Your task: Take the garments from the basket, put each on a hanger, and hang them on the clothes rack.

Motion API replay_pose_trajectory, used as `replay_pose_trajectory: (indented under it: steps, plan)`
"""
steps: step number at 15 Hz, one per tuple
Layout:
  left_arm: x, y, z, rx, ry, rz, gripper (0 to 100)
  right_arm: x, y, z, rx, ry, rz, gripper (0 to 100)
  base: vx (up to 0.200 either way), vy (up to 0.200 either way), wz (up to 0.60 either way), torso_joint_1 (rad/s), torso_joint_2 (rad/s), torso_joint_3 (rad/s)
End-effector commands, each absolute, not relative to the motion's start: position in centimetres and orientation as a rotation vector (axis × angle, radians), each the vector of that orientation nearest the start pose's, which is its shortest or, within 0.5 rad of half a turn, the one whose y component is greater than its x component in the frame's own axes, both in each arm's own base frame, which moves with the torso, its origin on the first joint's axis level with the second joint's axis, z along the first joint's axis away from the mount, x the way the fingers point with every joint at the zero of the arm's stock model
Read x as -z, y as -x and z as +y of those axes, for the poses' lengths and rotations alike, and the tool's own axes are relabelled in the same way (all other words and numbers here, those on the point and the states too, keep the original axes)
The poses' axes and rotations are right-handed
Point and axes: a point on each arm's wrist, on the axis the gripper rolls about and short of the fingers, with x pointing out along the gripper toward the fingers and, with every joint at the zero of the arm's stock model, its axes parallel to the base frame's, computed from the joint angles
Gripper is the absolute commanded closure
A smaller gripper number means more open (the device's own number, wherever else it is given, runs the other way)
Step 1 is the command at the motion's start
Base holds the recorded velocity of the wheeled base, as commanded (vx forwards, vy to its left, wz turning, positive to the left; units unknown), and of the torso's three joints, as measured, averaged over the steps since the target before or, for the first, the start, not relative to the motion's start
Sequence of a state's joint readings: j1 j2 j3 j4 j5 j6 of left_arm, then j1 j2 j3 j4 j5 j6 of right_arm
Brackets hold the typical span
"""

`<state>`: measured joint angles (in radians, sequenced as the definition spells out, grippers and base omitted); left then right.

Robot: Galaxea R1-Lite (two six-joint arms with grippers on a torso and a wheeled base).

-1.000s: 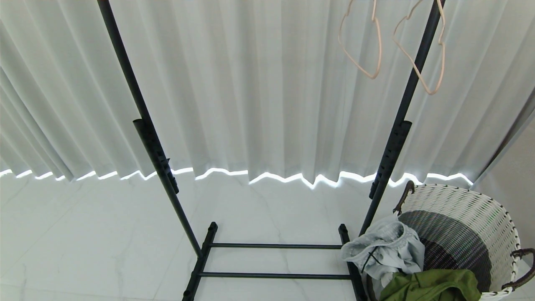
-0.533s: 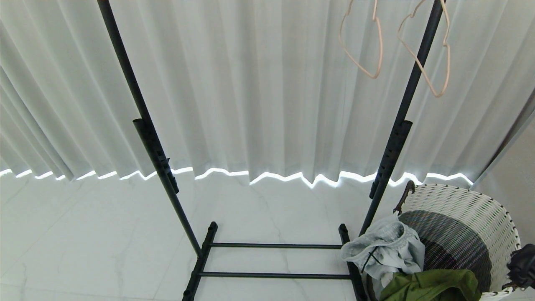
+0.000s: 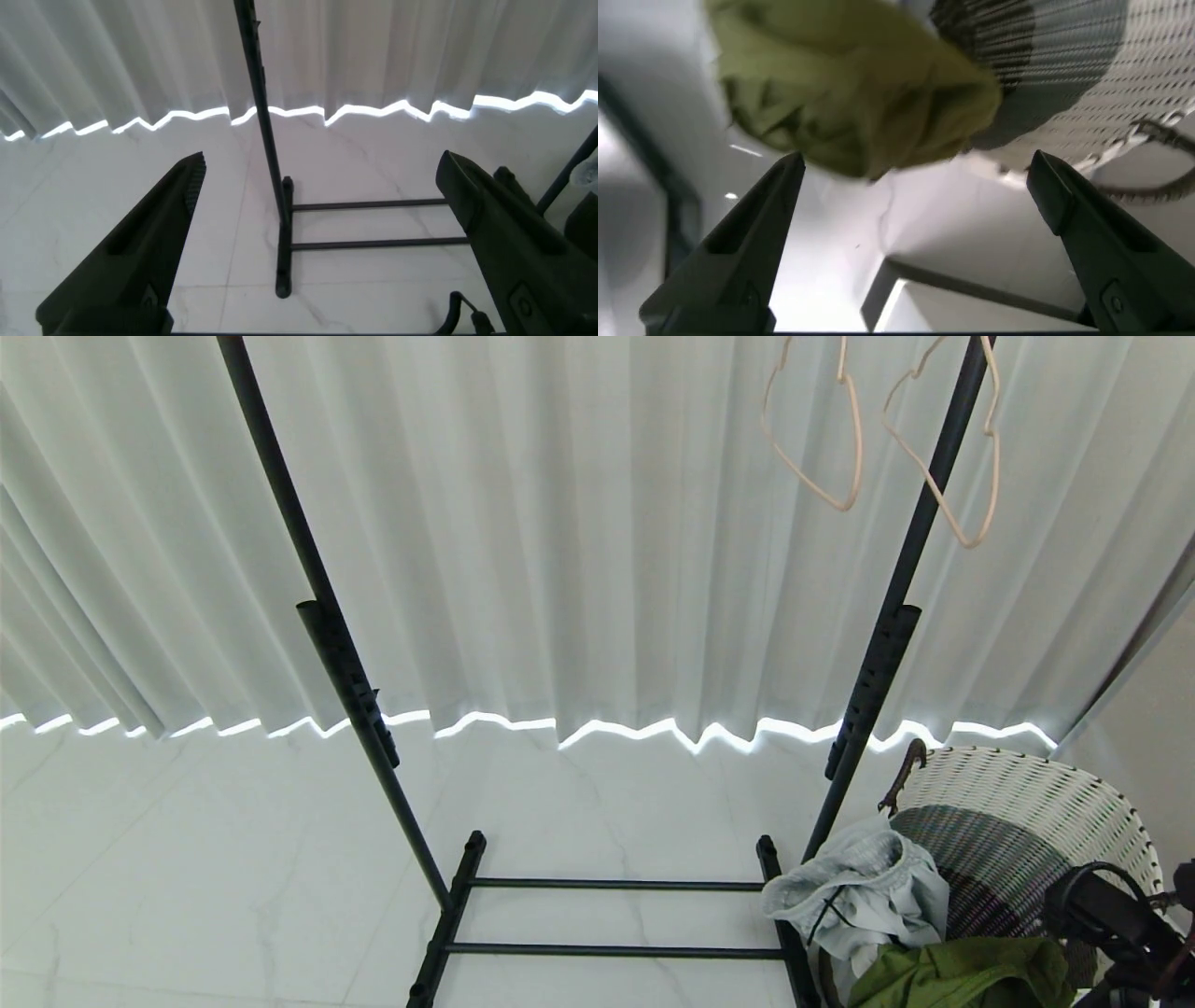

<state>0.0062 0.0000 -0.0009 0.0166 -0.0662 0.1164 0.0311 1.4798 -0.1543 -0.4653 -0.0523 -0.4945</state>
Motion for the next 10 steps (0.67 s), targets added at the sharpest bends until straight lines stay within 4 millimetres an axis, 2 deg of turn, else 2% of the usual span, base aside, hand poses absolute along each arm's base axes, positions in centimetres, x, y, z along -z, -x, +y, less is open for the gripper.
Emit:
replay_pose_trajectory:
  steps: [1, 6, 9, 10]
  plan:
    - [-7.4, 2.3, -0.2, 0.061, -0.116, 0.013, 0, -5.1, -16.9, -0.5, -0.184, 0.517, 0.932, 0, 0.0, 0.0, 0.0, 0.0, 0.0, 0.0]
    - [-7.4, 2.3, -0.2, 0.061, -0.114, 0.013, 0, -5.1, -18.7, -0.6, -0.17, 0.539, 0.839, 0, 0.0, 0.0, 0.0, 0.0, 0.0, 0.0]
    - [-7.4, 2.3, -0.2, 0.061, -0.114, 0.013, 0, -5.3, -19.1, -0.5, -0.173, 0.533, 0.802, 0, 0.0, 0.0, 0.0, 0.0, 0.0, 0.0]
    - [-7.4, 2.3, -0.2, 0.061, -0.114, 0.013, 0, -5.3, -19.1, -0.5, -0.175, 0.533, 0.797, 100, 0.0, 0.0, 0.0, 0.0, 0.0, 0.0]
